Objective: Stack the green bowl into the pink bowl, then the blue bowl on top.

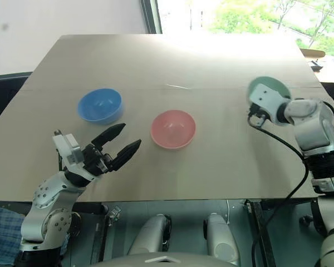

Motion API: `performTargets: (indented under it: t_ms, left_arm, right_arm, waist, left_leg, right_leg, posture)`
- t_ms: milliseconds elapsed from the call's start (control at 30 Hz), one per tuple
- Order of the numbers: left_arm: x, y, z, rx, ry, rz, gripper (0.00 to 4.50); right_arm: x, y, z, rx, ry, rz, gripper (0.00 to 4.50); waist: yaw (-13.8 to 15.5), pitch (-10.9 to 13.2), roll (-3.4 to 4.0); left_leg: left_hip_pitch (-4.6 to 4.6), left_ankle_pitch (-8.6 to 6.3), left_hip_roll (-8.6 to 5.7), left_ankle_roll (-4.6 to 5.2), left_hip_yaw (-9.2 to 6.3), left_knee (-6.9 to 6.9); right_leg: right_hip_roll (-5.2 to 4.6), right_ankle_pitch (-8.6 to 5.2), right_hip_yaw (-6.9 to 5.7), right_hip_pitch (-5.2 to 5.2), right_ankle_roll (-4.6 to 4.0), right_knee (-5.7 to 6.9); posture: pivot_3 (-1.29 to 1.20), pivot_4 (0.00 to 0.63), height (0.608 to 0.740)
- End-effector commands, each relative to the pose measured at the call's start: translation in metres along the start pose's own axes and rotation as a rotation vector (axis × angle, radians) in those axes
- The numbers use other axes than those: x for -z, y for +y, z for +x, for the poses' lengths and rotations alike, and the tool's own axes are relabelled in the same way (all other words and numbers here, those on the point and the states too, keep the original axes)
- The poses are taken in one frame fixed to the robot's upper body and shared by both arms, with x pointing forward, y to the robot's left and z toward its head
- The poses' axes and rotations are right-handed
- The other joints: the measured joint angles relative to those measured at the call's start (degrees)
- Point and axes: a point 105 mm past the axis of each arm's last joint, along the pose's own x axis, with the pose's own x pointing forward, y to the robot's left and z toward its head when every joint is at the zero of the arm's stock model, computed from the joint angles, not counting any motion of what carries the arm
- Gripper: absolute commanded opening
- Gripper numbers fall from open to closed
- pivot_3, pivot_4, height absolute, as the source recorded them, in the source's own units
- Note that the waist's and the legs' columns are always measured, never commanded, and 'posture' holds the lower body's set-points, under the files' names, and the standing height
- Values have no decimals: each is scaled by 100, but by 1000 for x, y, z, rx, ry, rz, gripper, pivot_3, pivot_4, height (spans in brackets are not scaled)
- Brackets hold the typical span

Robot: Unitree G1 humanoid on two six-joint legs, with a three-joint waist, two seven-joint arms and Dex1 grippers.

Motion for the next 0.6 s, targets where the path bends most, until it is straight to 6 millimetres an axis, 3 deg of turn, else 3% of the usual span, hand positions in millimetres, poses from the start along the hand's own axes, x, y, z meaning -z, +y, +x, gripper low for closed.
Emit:
performTargets:
  t_ms: [33, 100, 300, 600]
  left_arm:
    - [-9, 3, -1, -3, -30, 27, 3882]
    - [-11, 4, -1, -6, -39, 27, 3882]
    - [-13, 3, 0, -9, -62, 26, 3882]
    - [-24, 2, 2, -20, -117, 40, 3882]
  right_arm:
    - [-56, 11, -10, -46, -143, -117, 27]
    - [-76, 28, -10, -108, -199, -171, 27]
    - [-108, 68, -9, -245, -296, -277, 27]
    - [-139, 112, -1, -383, -398, -386, 27]
  waist:
    - [14, 0, 0]
    - [33, 0, -1]
    - [44, 0, -1]
    - [20, 0, -1]
  left_leg:
    - [0, 0, 0, 0, -4, 0]
    - [-2, 0, -2, 0, -10, 1]
    - [-6, 0, -7, 0, -21, 3]
    - [-4, 0, -6, -1, -27, 3]
  right_leg:
    - [0, 0, -5, 2, 0, -1]
    - [-2, 0, -11, 4, 0, -2]
    - [-7, 0, -23, 8, 0, -4]
    - [-6, 0, -27, 8, 0, -1]
  posture:
    - [0, 150, 740]
    - [0, 150, 740]
    - [0, 150, 740]
    - [0, 150, 740]
